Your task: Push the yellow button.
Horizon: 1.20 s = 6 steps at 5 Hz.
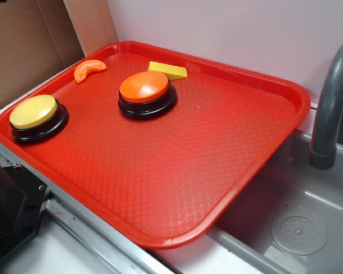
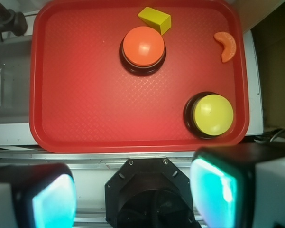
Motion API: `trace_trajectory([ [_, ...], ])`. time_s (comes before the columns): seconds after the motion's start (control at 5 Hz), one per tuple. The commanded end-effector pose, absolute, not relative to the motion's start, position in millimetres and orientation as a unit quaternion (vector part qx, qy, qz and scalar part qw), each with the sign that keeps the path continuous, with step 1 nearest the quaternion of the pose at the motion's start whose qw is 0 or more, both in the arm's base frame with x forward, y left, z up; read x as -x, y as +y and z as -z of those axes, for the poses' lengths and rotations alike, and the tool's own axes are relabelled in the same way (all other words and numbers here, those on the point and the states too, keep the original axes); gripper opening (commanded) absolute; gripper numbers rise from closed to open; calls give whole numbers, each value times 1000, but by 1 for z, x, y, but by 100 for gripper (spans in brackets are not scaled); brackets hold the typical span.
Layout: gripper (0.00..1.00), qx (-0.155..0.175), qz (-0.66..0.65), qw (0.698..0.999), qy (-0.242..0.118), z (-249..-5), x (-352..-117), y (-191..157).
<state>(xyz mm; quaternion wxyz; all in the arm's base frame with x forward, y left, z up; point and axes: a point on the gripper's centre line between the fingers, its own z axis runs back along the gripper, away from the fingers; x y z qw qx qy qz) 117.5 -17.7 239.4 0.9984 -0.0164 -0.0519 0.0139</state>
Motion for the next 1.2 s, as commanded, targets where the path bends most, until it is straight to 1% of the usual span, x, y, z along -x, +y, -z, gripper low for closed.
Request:
trace_trajectory([
  [0.0, 100, 16, -14, 998, -52, -239, -117, -18],
  [0.2, 100, -5, -137, 989, -59, -193, -159, 7],
  [0.4, 100, -85, -255, 960, -72, -168, -182, 28],
  [0.6, 100, -66, -282, 955, -64, -143, -181, 58],
  [0.8, 100, -36, -283, 956, -72, -123, -161, 100],
  [1.0, 100, -33, -273, 958, -77, -119, -136, 129],
])
